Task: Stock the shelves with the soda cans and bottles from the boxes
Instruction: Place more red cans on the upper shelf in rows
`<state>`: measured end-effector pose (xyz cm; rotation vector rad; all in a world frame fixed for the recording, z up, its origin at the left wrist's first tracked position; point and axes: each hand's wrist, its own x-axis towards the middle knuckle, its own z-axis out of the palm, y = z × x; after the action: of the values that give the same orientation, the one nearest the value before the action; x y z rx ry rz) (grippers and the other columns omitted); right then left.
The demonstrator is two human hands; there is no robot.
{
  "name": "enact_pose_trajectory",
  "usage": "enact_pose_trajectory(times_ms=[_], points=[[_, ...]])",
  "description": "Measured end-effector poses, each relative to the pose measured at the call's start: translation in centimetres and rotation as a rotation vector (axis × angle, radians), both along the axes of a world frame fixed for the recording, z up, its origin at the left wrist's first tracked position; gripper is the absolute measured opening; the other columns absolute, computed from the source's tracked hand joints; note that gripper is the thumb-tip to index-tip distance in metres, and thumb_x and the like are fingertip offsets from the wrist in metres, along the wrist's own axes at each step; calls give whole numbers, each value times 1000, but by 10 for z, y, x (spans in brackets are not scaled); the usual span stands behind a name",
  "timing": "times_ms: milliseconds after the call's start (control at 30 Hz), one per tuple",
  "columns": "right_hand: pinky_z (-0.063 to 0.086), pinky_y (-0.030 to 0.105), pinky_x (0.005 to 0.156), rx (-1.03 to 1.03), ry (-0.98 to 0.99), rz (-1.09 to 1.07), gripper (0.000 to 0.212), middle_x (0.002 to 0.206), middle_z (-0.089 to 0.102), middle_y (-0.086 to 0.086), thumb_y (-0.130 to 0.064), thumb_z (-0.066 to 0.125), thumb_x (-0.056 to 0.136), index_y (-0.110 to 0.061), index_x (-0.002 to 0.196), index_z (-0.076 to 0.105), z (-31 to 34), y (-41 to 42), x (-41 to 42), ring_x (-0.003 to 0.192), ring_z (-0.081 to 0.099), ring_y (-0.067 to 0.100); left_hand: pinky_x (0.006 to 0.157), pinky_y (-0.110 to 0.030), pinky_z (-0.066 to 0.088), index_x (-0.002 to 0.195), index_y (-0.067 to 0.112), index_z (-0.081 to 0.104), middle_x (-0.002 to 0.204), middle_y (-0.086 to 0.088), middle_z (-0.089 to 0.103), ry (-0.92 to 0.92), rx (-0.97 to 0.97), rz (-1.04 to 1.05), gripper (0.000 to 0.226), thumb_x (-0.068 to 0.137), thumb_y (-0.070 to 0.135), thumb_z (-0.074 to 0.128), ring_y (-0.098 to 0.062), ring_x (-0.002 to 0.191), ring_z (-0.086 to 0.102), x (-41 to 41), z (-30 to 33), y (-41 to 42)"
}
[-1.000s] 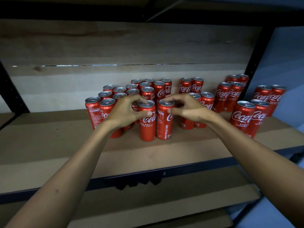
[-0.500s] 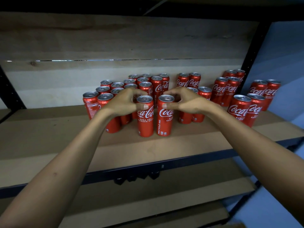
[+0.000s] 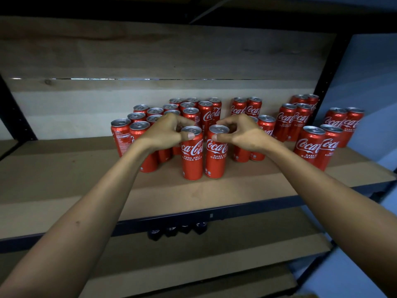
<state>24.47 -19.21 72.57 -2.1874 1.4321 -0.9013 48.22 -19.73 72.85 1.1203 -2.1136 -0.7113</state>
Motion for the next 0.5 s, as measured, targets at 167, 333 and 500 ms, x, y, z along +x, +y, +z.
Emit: enact_pose_trajectory(times_ms=[167,333,500], points=[[53,17,80,13,-4,31,34,98,70,-14,-28,80,80,-17,111,72,6,10,-1,90,65,-5,80,-32,59,123,16,67,111,4,71,-32,-1,21,33,90,16,68,-9,102,66,-3,-2,-3],[52,11,75,13,20,54,36,96,67,-15,-30,79,81,-17,114,71,9,21,-2,88,63,-8,75,-38,61,128,12,63,114,-2,69,-32,23,9,39,89,16,69,-13,99,67,-4,-3,1],[50,9,75,26,37,67,43,102,64,-15,-31,78,82,-16,121,67,10,26,-4,90,61,-9,75,-36,61,128,10,62,114,-4,69,-8,54,-17,38,90,11,67,-13,98,68,-5,-2,6]])
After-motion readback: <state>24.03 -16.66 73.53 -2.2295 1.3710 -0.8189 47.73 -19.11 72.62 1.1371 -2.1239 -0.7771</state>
